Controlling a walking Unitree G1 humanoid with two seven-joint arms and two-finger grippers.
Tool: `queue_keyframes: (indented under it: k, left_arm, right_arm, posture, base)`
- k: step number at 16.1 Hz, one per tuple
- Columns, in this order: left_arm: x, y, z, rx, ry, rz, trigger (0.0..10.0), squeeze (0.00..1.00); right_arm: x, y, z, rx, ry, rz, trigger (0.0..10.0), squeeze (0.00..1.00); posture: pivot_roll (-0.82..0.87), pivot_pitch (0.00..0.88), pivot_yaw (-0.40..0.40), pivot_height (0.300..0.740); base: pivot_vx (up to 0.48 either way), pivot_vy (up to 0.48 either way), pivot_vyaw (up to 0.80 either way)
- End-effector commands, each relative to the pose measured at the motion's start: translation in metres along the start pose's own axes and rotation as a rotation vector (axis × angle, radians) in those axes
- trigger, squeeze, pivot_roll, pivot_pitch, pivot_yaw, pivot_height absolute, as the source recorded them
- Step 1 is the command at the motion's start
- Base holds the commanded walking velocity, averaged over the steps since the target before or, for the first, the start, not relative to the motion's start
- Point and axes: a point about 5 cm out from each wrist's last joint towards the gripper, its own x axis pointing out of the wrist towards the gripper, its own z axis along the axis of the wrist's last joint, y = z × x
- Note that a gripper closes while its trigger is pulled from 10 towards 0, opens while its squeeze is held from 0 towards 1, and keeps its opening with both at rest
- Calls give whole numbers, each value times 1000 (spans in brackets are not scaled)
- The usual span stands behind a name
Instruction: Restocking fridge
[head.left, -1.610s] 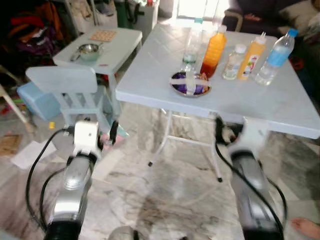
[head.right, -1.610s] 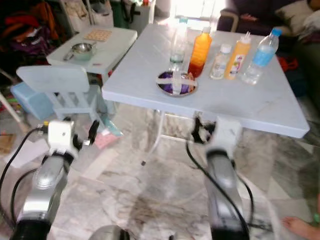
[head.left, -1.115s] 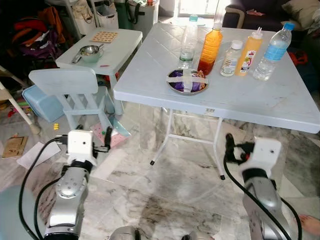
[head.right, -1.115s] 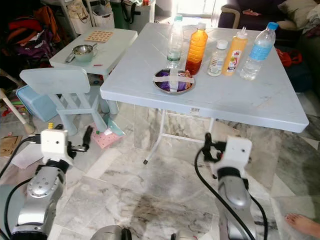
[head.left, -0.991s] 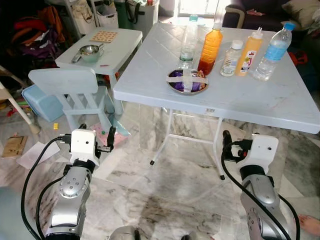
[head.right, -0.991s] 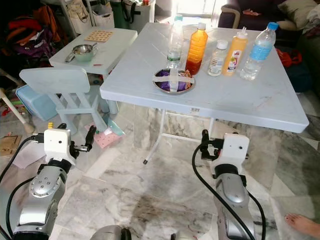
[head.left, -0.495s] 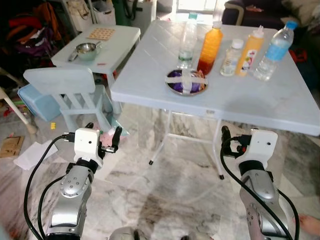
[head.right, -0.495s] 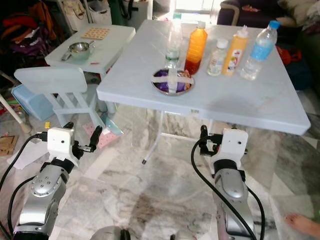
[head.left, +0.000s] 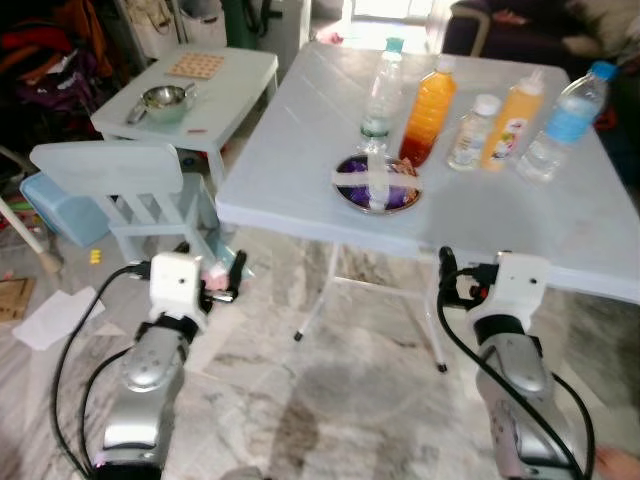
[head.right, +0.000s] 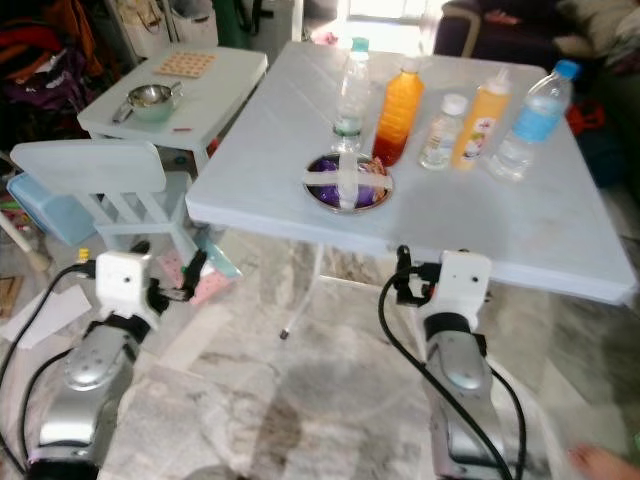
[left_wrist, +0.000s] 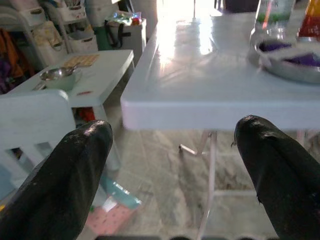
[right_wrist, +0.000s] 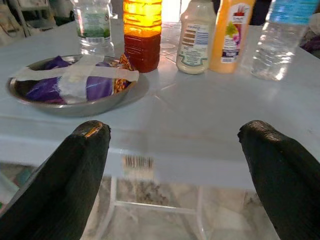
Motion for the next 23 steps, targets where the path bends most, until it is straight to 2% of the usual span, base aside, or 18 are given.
queue_keyframes:
  k: [1, 4, 10, 12, 14, 16, 18, 19, 23]
  left_arm:
    - [0, 3, 0, 3, 7, 7, 10000, 0]
    - [1, 3, 3, -3, -8, 8, 10000, 0]
    - [0, 4, 5, -10, -22, 8, 10000, 0]
    - [2, 4, 5, -6, -22, 5, 10000, 0]
    - [3, 4, 6, 0, -23, -1, 10000, 0]
    - [2, 4, 7, 1, -24, -3, 10000, 0]
    - [1, 4, 8, 6, -27, -5, 10000, 0]
    - [0, 4, 9, 7, -28, -4, 10000, 0]
    - [-2, 5, 8, 7, -25, -5, 10000, 0]
  right_arm:
    - [1, 5, 2, -1, -3, 19, 10000, 0]
    - [3, 6, 2, -2, -2, 26, 10000, 0]
    - [1, 11, 1, 7, 8, 49, 10000, 0]
    - [6, 22, 4, 47, 7, 111, 10000, 0]
    - [18, 41, 6, 125, 35, 173, 10000, 0]
    - [23, 48, 6, 168, 50, 177, 10000, 0]
    - [26, 62, 4, 226, 99, 198, 10000, 0]
    - [25, 65, 3, 223, 112, 207, 10000, 0]
    - [17, 59, 0, 217, 129, 179, 10000, 0]
  posture:
    - [33, 0, 2, 740]
    - [38, 0, -1, 740]
    - [42, 0, 0, 740]
    - [42, 0, 0, 740]
    - [48, 5, 3, 740]
    - [68, 11, 1, 740]
    - [89, 14, -5, 740]
    - [94, 16, -6, 740]
    - [80, 19, -4, 740]
  base:
    - [465, 0, 0]
    - [436, 0, 0]
    - [0, 0, 0]
    - [0, 0, 0]
    - [0, 0, 0]
    - [0, 0, 0]
    - [0, 0, 0]
    - [0, 0, 0]
    - [0, 0, 0]
